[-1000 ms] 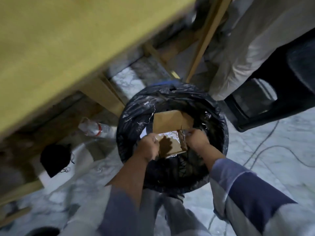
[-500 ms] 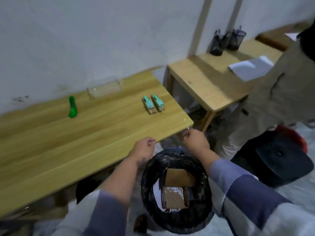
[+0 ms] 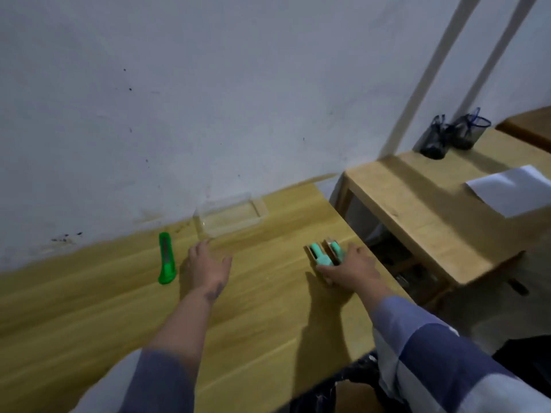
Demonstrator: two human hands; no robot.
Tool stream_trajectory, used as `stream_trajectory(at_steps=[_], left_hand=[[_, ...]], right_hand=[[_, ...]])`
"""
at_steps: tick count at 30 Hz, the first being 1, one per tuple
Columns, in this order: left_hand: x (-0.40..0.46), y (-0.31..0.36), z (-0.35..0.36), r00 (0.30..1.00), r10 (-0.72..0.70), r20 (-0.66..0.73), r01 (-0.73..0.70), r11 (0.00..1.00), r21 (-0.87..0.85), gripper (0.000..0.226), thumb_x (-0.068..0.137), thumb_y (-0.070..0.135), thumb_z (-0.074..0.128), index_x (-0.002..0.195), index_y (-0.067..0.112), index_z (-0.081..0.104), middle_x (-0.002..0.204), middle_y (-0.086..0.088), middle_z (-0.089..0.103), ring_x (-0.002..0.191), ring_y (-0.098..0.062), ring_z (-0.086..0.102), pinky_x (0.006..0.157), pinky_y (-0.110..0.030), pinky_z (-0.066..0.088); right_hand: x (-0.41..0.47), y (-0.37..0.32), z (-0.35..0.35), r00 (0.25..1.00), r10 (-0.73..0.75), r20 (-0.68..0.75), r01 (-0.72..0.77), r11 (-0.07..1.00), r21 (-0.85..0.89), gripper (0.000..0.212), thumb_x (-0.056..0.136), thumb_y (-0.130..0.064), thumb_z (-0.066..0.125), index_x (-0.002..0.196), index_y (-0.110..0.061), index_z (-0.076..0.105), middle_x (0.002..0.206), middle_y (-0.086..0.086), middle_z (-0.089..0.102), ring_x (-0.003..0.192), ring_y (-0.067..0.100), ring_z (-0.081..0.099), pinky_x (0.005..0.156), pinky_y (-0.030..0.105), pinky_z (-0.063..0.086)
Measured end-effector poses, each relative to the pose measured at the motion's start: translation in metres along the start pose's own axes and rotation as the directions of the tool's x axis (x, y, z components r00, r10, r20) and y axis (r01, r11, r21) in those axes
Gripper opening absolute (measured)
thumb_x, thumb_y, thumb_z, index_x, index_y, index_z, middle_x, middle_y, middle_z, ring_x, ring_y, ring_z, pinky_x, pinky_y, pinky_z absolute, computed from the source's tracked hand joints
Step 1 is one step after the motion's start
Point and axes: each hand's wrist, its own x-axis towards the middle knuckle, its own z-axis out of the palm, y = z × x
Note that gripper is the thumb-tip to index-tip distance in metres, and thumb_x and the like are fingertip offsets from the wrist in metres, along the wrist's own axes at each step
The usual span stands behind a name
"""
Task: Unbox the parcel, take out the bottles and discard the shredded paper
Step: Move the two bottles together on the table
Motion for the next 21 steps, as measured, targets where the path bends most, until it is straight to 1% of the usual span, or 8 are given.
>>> stream_trajectory(at_steps=[2,5,7,9,11,14,17,21], left_hand=[[0.026,-0.007,-0.001,0.999,-0.053,-0.007,0.053,0.998,-0.025,0.073,0.083,0.03,0.071,0.143,0.008,0.035,0.149,-0.014,0.031,0.134,-0.035,0.036,0.109,-0.04,0.032],[0.059,-0.017,0.002,0.997,-0.075,0.028,0.075,0.997,-0.016,0.091,0.079,0.043,0.073,0.148,0.009,0.025,0.153,-0.014,0.026,0.139,-0.033,0.029,0.112,-0.042,0.031],[0.075,-0.019,0.004,0.997,-0.069,0.033,0.07,0.997,-0.026,0.096,0.078,0.047,0.072,0.15,0.01,0.019,0.156,-0.013,0.023,0.142,-0.031,0.024,0.115,-0.042,0.027],[0.086,-0.016,0.007,0.996,-0.071,0.054,0.075,0.994,-0.081,0.097,0.08,0.046,0.07,0.152,0.012,0.015,0.159,-0.01,0.018,0.145,-0.028,0.019,0.115,-0.041,0.023],[0.094,-0.012,0.009,0.996,-0.06,0.067,0.068,0.99,-0.121,0.095,0.082,0.041,0.07,0.153,0.015,0.012,0.159,-0.009,0.017,0.146,-0.027,0.018,0.115,-0.038,0.022],[0.098,-0.01,0.012,0.999,-0.028,0.047,0.033,0.992,-0.12,0.09,0.085,0.04,0.067,0.153,0.017,0.012,0.159,-0.008,0.021,0.145,-0.027,0.021,0.114,-0.037,0.025],[0.094,-0.009,0.014,0.999,-0.022,0.028,0.027,0.987,-0.16,0.089,0.086,0.04,0.065,0.153,0.021,0.01,0.16,-0.003,0.019,0.145,-0.025,0.022,0.113,-0.039,0.027],[0.093,-0.008,0.014,1.0,-0.004,0.016,0.006,0.989,-0.151,0.087,0.087,0.04,0.064,0.153,0.023,0.009,0.159,-0.001,0.022,0.143,-0.023,0.025,0.111,-0.035,0.029]], right_hand=[[0.016,-0.009,0.013,0.998,0.058,0.022,-0.057,0.998,-0.028,0.096,0.067,-0.056,0.073,0.141,-0.013,0.029,0.14,0.011,0.037,0.127,0.032,0.038,0.102,0.044,0.039],[0.033,-0.023,0.028,0.996,0.085,-0.03,-0.087,0.994,-0.067,0.086,0.068,-0.05,0.074,0.136,-0.012,0.037,0.133,0.01,0.042,0.123,0.03,0.042,0.1,0.043,0.044],[0.042,-0.038,0.029,0.997,0.064,-0.031,-0.066,0.995,-0.08,0.084,0.067,-0.049,0.075,0.133,-0.012,0.039,0.13,0.01,0.046,0.12,0.03,0.047,0.099,0.042,0.046],[0.051,-0.059,0.026,1.0,0.012,0.0,-0.012,0.999,-0.034,0.083,0.067,-0.046,0.076,0.133,-0.011,0.039,0.129,0.011,0.048,0.118,0.031,0.05,0.098,0.043,0.046],[0.06,-0.087,0.021,0.996,-0.093,-0.015,0.094,0.995,0.029,0.083,0.066,-0.042,0.076,0.134,-0.011,0.04,0.129,0.011,0.051,0.117,0.031,0.052,0.097,0.044,0.048],[0.074,-0.137,0.01,0.936,-0.349,-0.033,0.346,0.936,-0.067,0.081,0.066,-0.04,0.076,0.133,-0.012,0.04,0.129,0.011,0.05,0.117,0.031,0.05,0.097,0.041,0.045],[0.086,-0.186,0.006,0.838,-0.542,0.065,0.542,0.811,-0.221,0.081,0.067,-0.039,0.076,0.136,-0.018,0.038,0.131,0.007,0.047,0.119,0.03,0.046,0.098,0.044,0.044],[0.097,-0.237,0.019,0.739,-0.639,0.216,0.655,0.605,-0.453,0.078,0.069,-0.04,0.074,0.137,-0.024,0.038,0.132,0.002,0.047,0.119,0.029,0.044,0.094,0.043,0.045]])
